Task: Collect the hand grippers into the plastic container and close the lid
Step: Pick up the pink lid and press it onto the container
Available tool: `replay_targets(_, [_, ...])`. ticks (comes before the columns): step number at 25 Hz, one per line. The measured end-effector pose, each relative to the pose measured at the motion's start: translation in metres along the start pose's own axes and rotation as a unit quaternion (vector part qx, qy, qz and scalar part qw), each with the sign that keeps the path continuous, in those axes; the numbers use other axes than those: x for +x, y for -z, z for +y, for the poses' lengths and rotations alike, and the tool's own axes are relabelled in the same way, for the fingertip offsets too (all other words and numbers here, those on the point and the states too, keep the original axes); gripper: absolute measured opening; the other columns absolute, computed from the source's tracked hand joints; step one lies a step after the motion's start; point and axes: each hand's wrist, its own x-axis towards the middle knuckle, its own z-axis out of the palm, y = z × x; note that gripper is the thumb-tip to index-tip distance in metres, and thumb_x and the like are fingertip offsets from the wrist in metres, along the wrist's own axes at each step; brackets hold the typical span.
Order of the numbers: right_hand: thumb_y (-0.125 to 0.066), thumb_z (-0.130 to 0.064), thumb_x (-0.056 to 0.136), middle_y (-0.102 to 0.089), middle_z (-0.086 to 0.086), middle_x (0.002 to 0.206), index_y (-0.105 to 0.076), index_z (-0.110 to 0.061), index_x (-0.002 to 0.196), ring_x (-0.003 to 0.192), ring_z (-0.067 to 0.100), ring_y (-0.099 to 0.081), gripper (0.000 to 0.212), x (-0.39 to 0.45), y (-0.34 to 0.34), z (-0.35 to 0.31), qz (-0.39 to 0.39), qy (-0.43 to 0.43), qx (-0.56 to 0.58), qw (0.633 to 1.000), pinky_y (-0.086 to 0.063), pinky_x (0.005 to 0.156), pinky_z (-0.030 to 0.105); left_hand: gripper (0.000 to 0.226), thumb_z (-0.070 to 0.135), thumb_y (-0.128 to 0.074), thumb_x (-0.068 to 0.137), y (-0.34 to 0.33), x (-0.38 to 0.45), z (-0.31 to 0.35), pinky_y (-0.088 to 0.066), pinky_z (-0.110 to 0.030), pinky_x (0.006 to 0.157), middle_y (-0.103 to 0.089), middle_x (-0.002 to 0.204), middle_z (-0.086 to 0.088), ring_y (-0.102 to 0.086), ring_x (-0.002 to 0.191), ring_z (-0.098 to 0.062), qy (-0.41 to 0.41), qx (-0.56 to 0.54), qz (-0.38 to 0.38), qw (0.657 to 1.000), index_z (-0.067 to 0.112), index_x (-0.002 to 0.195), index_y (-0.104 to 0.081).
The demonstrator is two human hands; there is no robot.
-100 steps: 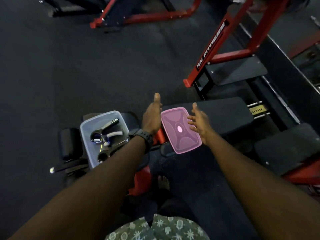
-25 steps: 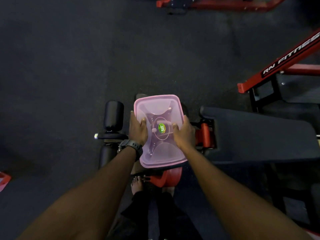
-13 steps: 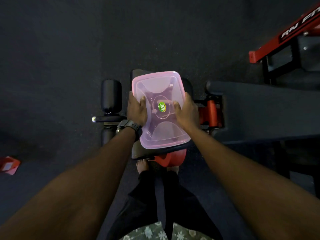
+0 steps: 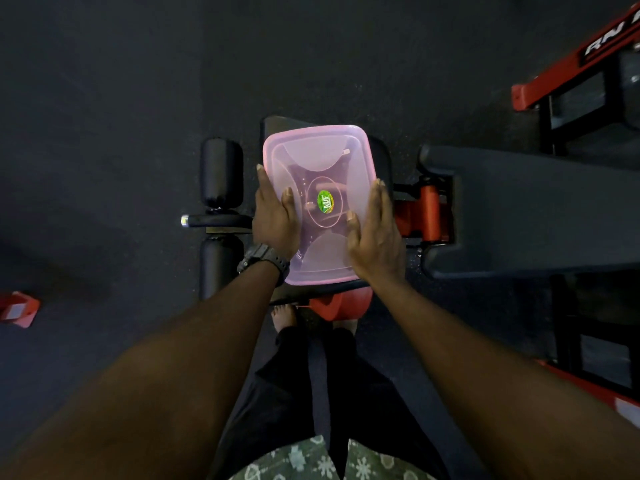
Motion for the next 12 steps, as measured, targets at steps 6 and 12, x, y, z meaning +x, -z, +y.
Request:
replay_targets(6, [-0.028, -0.059, 0.097, 0.000, 0.008, 0.168, 0.000, -0.013, 0.158, 0.154, 0.027, -0.007, 0.082, 0.011, 0.010, -0.001, -0.049, 0.041, -0.082, 0.995, -0.017, 0.123, 0.050, 0.068, 0.022, -0.038, 0.103, 0.005, 0.014, 0.017, -0.013, -0.044, 0.128, -0.009, 0.171, -0.019, -0.014, 0.158, -0.036, -0.055, 0.125, -0.012, 0.991, 0.002, 0.161, -0.006])
replay_targets(12, [-0.021, -0.060, 0.098, -0.004, 0.009, 0.168, -0.006, -0.009, 0.158, 0.155, 0.029, -0.001, 0.080, 0.026, 0.002, 0.004, -0.063, 0.139, -0.128, 0.980, -0.011, 0.124, 0.049, 0.067, 0.049, -0.023, 0.105, -0.001, 0.018, 0.012, 0.004, -0.052, 0.128, 0.003, 0.173, -0.008, 0.007, 0.159, -0.034, -0.173, 0.308, -0.081, 0.932, 0.019, 0.163, -0.004])
